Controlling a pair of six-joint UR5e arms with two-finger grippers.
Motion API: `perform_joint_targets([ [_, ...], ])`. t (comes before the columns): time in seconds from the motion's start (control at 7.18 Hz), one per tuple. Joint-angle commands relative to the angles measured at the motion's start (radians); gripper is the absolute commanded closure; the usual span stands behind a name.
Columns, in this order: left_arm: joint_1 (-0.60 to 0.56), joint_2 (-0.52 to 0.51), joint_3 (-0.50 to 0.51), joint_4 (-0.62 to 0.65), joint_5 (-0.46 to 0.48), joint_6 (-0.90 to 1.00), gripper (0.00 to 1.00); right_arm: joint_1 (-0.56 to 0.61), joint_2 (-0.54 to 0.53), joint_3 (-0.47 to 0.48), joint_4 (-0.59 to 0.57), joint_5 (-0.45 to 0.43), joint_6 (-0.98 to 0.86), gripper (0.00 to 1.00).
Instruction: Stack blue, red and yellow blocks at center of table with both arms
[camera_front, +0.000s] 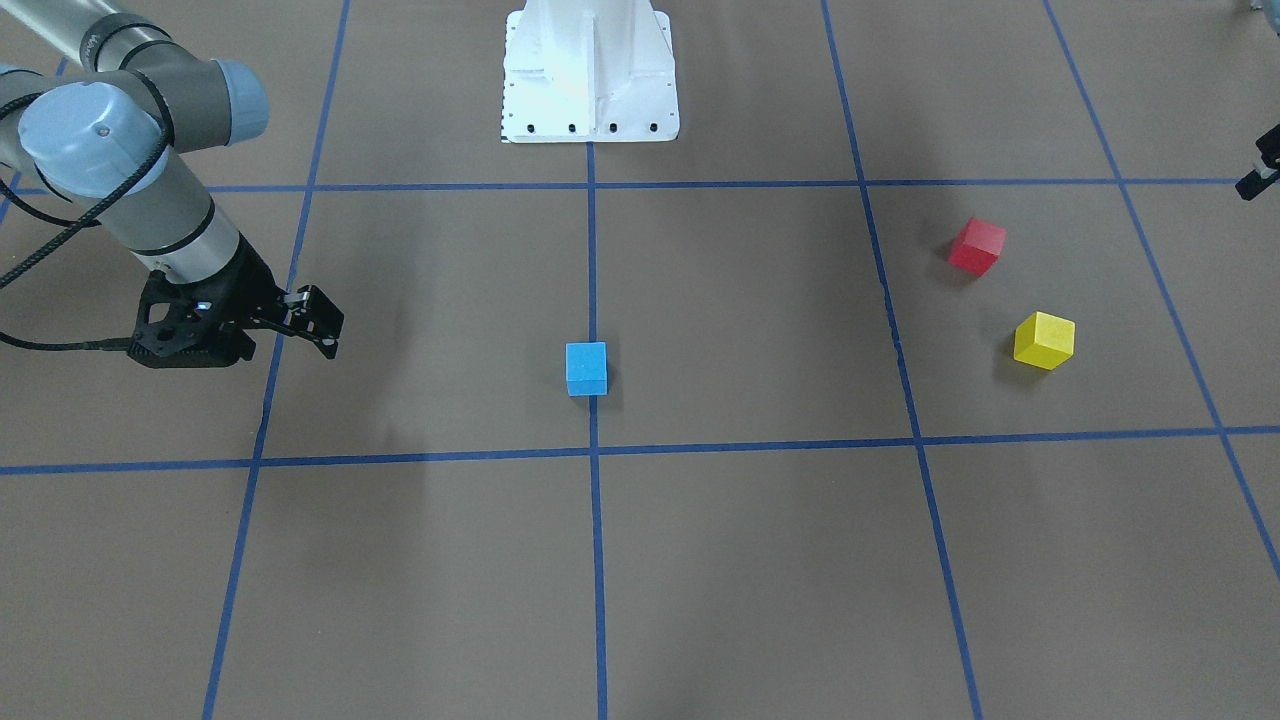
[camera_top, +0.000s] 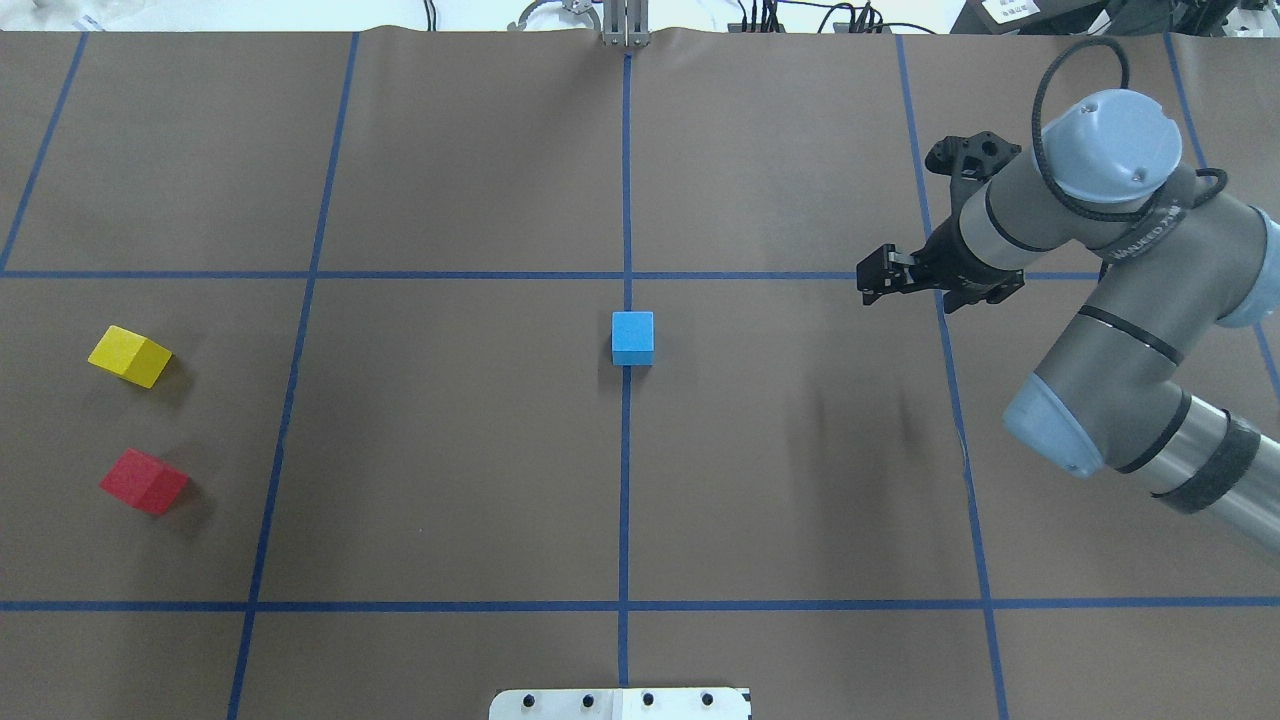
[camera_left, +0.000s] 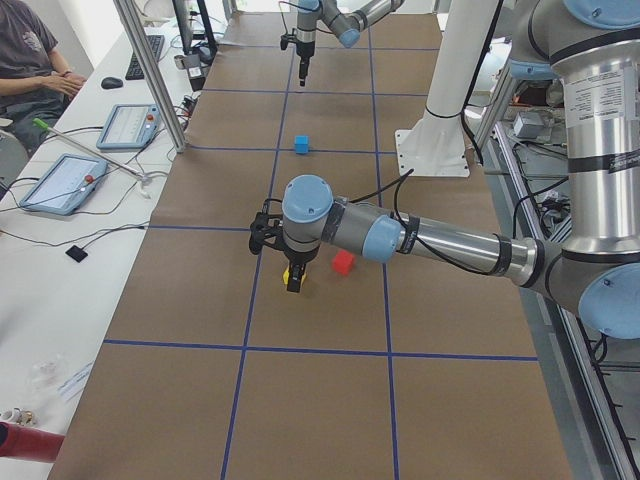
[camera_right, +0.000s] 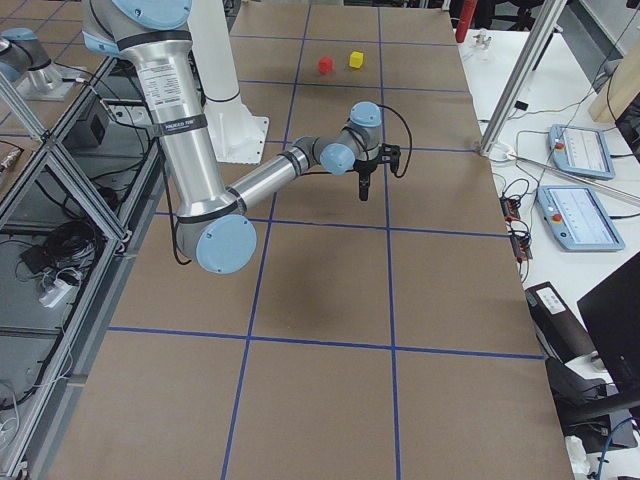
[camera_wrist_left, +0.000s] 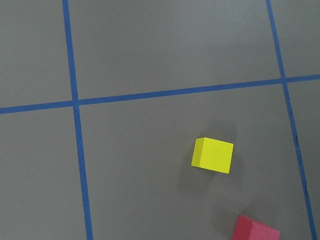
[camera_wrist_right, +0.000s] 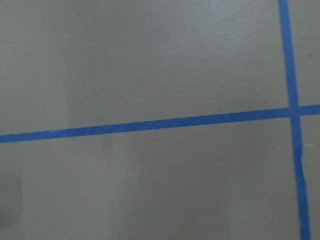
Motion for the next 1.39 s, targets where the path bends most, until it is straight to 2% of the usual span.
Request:
perform_joint_targets([
  [0.0, 0.091, -0.009, 0.003, -0.159, 0.033, -0.289, 0.00, 0.071, -0.097, 0.021, 0.020, 0.032, -0.132, 0.00],
  [0.28, 0.179, -0.042, 0.000, -0.162, 0.123, -0.399, 0.00, 0.151, -0.195, 0.010, 0.077, 0.061, -0.269, 0.00],
  [0.56, 0.216, -0.057, 0.007, -0.152, 0.139, -0.442, 0.00, 0.232, -0.261, 0.010, 0.077, 0.128, -0.398, 0.00],
  [0.7, 0.218, -0.057, 0.006, -0.134, 0.140, -0.444, 0.00, 0.255, -0.292, 0.009, 0.077, 0.132, -0.441, 0.00],
  [0.84, 0.231, -0.062, 0.003, -0.133, 0.140, -0.444, 0.00, 0.297, -0.307, -0.011, 0.077, 0.139, -0.510, 0.00],
  [0.97, 0.257, -0.071, 0.004, -0.132, 0.142, -0.461, 0.00, 0.361, -0.308, -0.063, 0.077, 0.193, -0.591, 0.00],
  [1.25, 0.354, -0.083, 0.003, -0.136, 0.255, -0.467, 0.00, 0.423, -0.303, -0.132, 0.077, 0.219, -0.710, 0.00],
])
